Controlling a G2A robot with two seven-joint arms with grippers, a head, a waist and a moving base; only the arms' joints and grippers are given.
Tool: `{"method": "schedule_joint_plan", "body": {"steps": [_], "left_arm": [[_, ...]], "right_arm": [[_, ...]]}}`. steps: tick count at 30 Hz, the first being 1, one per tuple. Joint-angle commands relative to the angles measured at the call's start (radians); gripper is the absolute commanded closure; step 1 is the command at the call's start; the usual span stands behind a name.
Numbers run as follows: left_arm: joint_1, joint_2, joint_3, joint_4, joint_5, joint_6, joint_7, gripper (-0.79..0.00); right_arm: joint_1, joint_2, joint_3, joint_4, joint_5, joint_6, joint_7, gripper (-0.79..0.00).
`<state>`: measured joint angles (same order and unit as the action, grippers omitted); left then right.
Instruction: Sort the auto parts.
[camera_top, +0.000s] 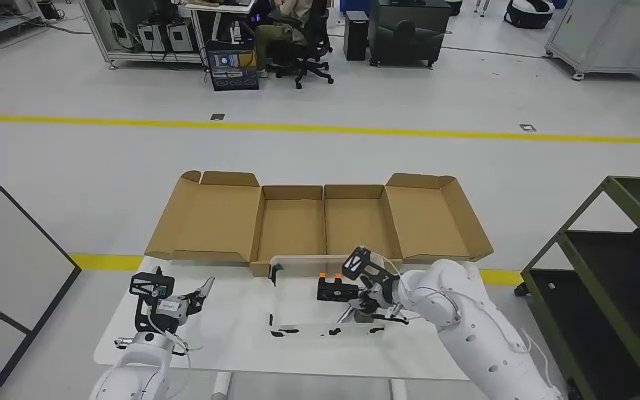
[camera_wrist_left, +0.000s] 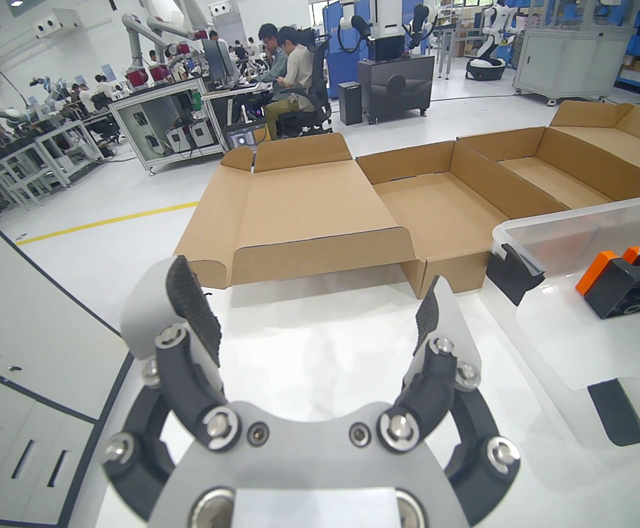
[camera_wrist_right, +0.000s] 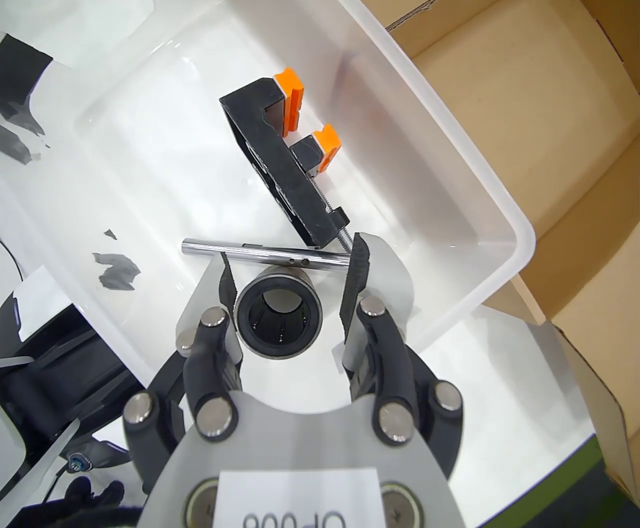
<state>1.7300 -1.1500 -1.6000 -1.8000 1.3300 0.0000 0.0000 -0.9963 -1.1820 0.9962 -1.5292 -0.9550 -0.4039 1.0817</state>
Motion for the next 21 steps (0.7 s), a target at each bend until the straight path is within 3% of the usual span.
{"method": "schedule_joint_plan", "body": {"steps": [1,6,12,19,21], "left_arm": [[0.000,0.000,0.000,0.000,0.000,0.000,0.000,-0.785],[0.000,0.000,0.000,0.000,0.000,0.000,0.000,-0.785],[0.000,0.000,0.000,0.000,0.000,0.000,0.000,-0.785],[0.000,0.000,0.000,0.000,0.000,0.000,0.000,-0.785],[0.000,0.000,0.000,0.000,0.000,0.000,0.000,-0.785]], "right_arm": [[0.000,0.002,0.000,-0.002,-0.001,-0.006,0.007,-0.489],[-0.004,0.005,-0.004,-0.011,-0.008,-0.014,0.020,-0.496],[0.011,0.001,-0.031,0.012,-0.021,-0.002,0.020,-0.619],[0.040,-0.009,-0.082,0.057,-0.038,0.003,0.044,-0.594],[0.051,-0.012,-0.095,0.069,-0.038,0.005,0.049,-0.529]]}}
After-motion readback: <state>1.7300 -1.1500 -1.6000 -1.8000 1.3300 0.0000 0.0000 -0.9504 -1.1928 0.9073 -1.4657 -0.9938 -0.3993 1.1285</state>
